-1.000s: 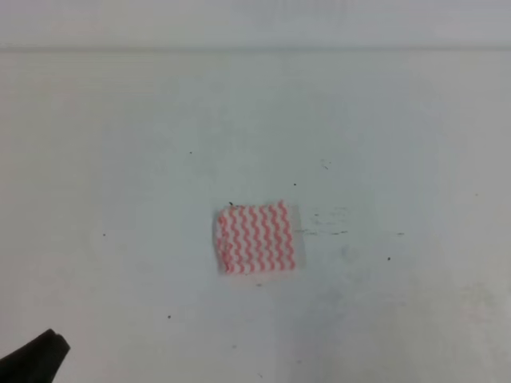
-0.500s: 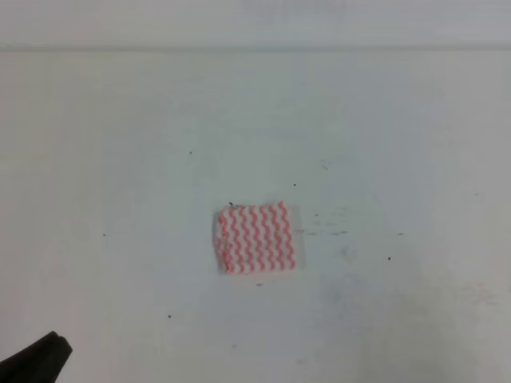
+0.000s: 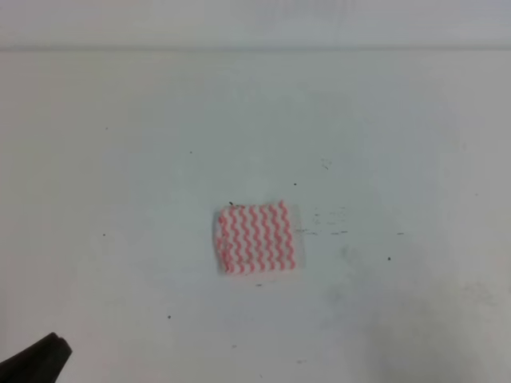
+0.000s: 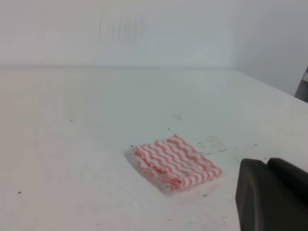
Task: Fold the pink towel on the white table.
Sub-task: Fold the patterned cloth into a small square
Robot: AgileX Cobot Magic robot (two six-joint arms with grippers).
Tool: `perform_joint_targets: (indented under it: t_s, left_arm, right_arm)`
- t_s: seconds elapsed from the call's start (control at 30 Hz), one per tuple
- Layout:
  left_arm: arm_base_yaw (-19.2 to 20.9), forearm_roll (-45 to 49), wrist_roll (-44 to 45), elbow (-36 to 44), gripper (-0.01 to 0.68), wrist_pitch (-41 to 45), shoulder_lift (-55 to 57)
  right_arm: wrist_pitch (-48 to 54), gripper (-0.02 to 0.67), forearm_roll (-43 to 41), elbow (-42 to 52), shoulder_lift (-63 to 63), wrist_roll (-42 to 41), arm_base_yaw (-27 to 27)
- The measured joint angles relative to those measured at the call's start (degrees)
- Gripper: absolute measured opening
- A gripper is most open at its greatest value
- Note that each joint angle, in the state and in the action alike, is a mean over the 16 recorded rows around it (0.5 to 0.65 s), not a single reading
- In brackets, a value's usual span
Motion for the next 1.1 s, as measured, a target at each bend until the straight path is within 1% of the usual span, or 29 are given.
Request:
perform_joint_targets:
  t_s: [0.23, 0.43, 0.57, 0.73, 0.83, 0.93, 1.1]
  left_arm:
    - [0.0, 0.2, 0.0, 0.2, 0.0, -0.1, 0.2]
    - [0.0, 0.3, 0.0, 0.3, 0.0, 0.0, 0.3]
    - [0.0, 0.4, 0.0, 0.5, 0.0, 0.1, 0.4]
    - [0.2, 1.9, 0.0, 0.4, 0.0, -0.1, 0.3]
    - [1.3, 4.5, -1.4, 0.3, 0.0, -0.6, 0.2]
    - [3.5, 7.5, -3.1, 0.3, 0.0, -0.7, 0.0]
    - [9.2, 13.1, -6.2, 0.2, 0.0, 0.7, -2.0]
  right_arm:
    - [-2.6, -0.002, -3.8, 2.6, -0.2, -0.1, -6.2]
    - [0.7, -0.002, -5.7, 3.7, -0.4, -0.1, -11.1]
    - [4.8, -0.002, -7.4, 3.7, -0.4, -0.1, -12.3]
    - [8.5, -0.002, -8.7, 3.6, -0.3, 0.0, -12.4]
    - [9.8, -0.002, -8.5, 3.4, -0.2, 0.0, -12.4]
    - [10.4, -0.002, -8.2, 3.2, -0.1, 0.0, -12.4]
    - [10.3, -0.002, -7.8, 3.3, -0.2, 0.0, -12.4]
